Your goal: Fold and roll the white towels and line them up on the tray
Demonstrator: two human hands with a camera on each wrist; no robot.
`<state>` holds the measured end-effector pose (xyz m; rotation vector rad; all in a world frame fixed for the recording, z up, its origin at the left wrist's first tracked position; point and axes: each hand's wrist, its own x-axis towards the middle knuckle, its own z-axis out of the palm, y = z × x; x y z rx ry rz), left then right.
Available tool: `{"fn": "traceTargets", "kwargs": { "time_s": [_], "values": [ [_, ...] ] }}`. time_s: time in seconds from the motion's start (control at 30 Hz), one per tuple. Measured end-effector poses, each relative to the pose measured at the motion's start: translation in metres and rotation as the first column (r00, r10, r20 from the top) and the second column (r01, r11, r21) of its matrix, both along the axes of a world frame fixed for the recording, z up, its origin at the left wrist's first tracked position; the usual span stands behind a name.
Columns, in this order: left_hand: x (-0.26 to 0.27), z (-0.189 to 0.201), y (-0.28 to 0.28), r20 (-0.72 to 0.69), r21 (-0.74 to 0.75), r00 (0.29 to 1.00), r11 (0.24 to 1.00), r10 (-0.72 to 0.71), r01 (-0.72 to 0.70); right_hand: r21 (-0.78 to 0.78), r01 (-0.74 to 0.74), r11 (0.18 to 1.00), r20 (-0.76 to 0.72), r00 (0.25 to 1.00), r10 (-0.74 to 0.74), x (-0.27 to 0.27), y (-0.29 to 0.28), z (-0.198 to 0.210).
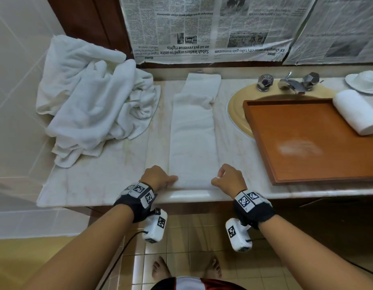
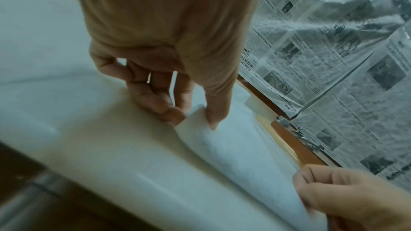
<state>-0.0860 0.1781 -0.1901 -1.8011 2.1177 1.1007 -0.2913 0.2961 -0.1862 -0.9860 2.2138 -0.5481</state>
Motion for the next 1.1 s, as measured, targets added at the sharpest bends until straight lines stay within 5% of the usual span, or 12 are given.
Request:
{"fn": "traceTargets", "kwargs": {
  "time_s": [0.13, 0.27, 0.33, 0.4, 0.47, 0.6, 0.73, 1.0, 1.1],
  "values": [
    [-0.015, 0.006, -0.005, 0.135, -0.027, 0.991, 1.0, 0.002, 0.002, 0.078, 0.004, 0.997, -0.056, 0.998, 0.001, 0.006, -0.008, 0.002],
    [-0.017, 0.01, 0.001, 0.224, -0.241, 0.968, 0.956, -0.114, 0.168, 0.036, -0.113, 0.993, -0.425, 0.898, 0.117, 0.016, -0.005, -0.006],
    [-0.012, 0.0, 0.003, 0.063, -0.41, 0.966, 0.876, -0.25, 0.254, -0.014, -0.237, 0.971, -0.547, 0.815, 0.191, 0.021, -0.002, -0.011],
    [-0.004, -0.013, 0.006, -0.057, -0.601, 0.873, 0.715, -0.484, 0.357, -0.025, -0.353, 0.935, -0.618, 0.741, 0.263, 0.023, 0.002, -0.014],
    [0.003, -0.025, 0.008, -0.025, -0.729, 0.738, 0.517, -0.674, 0.448, -0.059, -0.432, 0.9, -0.66, 0.693, 0.289, 0.023, 0.007, -0.017],
    [0.009, -0.025, 0.009, 0.036, -0.764, 0.638, 0.39, -0.77, 0.514, -0.088, -0.504, 0.859, -0.684, 0.658, 0.316, 0.019, 0.016, -0.02],
    [0.019, -0.026, 0.014, 0.054, -0.744, 0.593, 0.364, -0.804, 0.561, -0.096, -0.557, 0.825, -0.695, 0.631, 0.345, 0.013, 0.025, -0.025],
    [0.011, -0.022, 0.024, 0.081, -0.728, 0.673, 0.417, -0.735, 0.544, -0.076, -0.647, 0.758, -0.677, 0.592, 0.437, 0.019, 0.02, -0.025],
    [0.007, -0.019, 0.025, 0.031, -0.692, 0.719, 0.504, -0.695, 0.517, -0.072, -0.662, 0.746, -0.673, 0.584, 0.454, 0.017, 0.024, -0.023]
  ]
}}
